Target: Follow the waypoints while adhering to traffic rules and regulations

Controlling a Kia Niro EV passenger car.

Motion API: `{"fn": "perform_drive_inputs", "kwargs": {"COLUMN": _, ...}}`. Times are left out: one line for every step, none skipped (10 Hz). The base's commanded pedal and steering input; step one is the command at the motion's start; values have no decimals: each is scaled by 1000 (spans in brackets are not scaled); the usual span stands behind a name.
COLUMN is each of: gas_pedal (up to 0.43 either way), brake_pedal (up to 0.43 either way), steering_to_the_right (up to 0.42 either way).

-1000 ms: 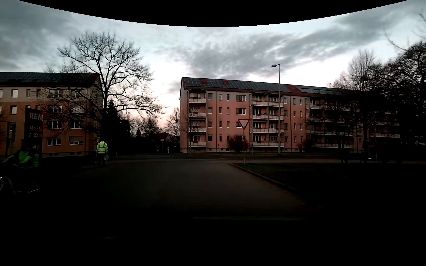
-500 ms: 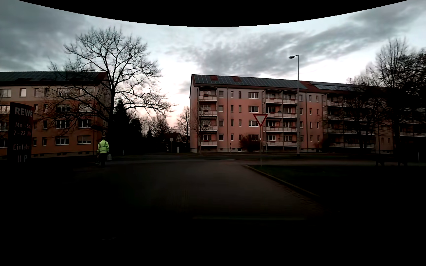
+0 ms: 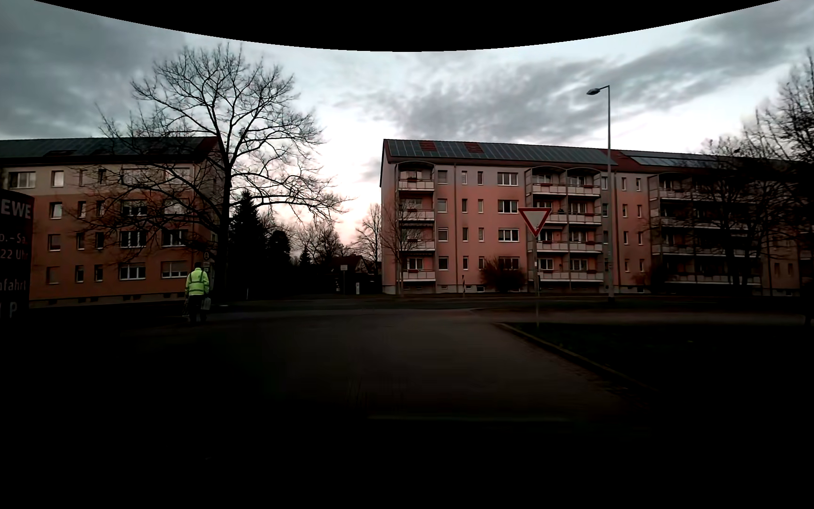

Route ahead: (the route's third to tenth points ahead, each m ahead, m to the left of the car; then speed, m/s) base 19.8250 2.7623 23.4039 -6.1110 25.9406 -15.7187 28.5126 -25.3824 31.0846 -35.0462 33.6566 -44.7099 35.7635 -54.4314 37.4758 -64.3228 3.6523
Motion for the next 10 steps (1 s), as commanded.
{"fn": "perform_drive_inputs", "kwargs": {"gas_pedal": 0, "brake_pedal": 85, "steering_to_the_right": -97}}
{"fn": "perform_drive_inputs", "kwargs": {"gas_pedal": 0, "brake_pedal": 104, "steering_to_the_right": -93}}
{"fn": "perform_drive_inputs", "kwargs": {"gas_pedal": 0, "brake_pedal": 116, "steering_to_the_right": -90}}
{"fn": "perform_drive_inputs", "kwargs": {"gas_pedal": 0, "brake_pedal": 116, "steering_to_the_right": -87}}
{"fn": "perform_drive_inputs", "kwargs": {"gas_pedal": 0, "brake_pedal": 122, "steering_to_the_right": -85}}
{"fn": "perform_drive_inputs", "kwargs": {"gas_pedal": 0, "brake_pedal": 134, "steering_to_the_right": -82}}
{"fn": "perform_drive_inputs", "kwargs": {"gas_pedal": 0, "brake_pedal": 152, "steering_to_the_right": -79}}
{"fn": "perform_drive_inputs", "kwargs": {"gas_pedal": 0, "brake_pedal": 152, "steering_to_the_right": -78}}
{"fn": "perform_drive_inputs", "kwargs": {"gas_pedal": 0, "brake_pedal": 152, "steering_to_the_right": -76}}
{"fn": "perform_drive_inputs", "kwargs": {"gas_pedal": 0, "brake_pedal": 152, "steering_to_the_right": -74}}
